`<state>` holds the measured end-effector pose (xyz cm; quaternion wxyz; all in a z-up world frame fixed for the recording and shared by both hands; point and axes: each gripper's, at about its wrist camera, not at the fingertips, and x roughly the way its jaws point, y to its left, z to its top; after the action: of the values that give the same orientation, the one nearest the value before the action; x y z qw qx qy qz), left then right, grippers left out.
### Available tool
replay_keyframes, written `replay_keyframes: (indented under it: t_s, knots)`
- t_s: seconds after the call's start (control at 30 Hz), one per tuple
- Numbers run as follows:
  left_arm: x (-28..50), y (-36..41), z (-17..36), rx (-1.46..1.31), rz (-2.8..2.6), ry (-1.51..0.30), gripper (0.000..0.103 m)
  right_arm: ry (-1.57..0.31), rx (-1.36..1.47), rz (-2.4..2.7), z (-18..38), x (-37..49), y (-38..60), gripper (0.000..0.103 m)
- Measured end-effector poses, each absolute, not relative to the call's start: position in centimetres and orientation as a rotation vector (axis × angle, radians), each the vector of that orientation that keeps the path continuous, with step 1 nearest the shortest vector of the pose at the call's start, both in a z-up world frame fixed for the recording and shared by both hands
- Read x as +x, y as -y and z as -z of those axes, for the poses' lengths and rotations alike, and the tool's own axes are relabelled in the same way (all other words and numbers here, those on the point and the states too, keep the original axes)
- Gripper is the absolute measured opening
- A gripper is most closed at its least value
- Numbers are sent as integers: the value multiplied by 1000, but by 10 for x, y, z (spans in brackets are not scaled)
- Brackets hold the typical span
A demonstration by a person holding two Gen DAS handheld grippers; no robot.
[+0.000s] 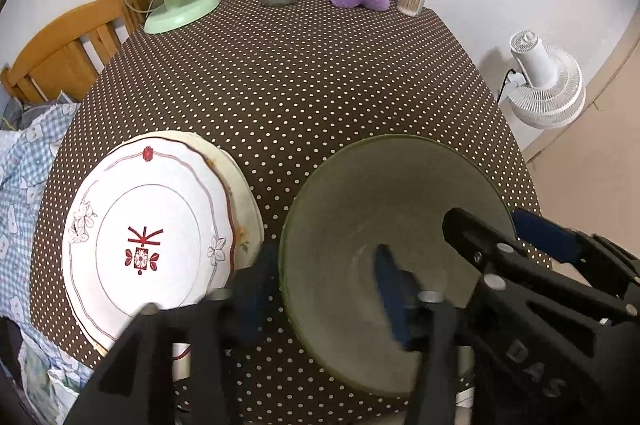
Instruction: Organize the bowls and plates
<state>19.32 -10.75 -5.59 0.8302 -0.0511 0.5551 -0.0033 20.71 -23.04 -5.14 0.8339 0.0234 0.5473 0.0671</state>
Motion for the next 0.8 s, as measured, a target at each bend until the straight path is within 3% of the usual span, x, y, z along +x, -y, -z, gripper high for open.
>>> replay_keyframes:
  t_s: [0.1,0.3,0.8]
  knots:
    - [192,101,56,-127,3,-1168,73,-1149,86,-159,51,207,239,75]
    - [191,98,63,-117,8,-1154,80,-1191,125,-163,65,212,246,76]
    - [207,105,88,-117,21,-1198,79,-1252,194,-130,93,225,253,76]
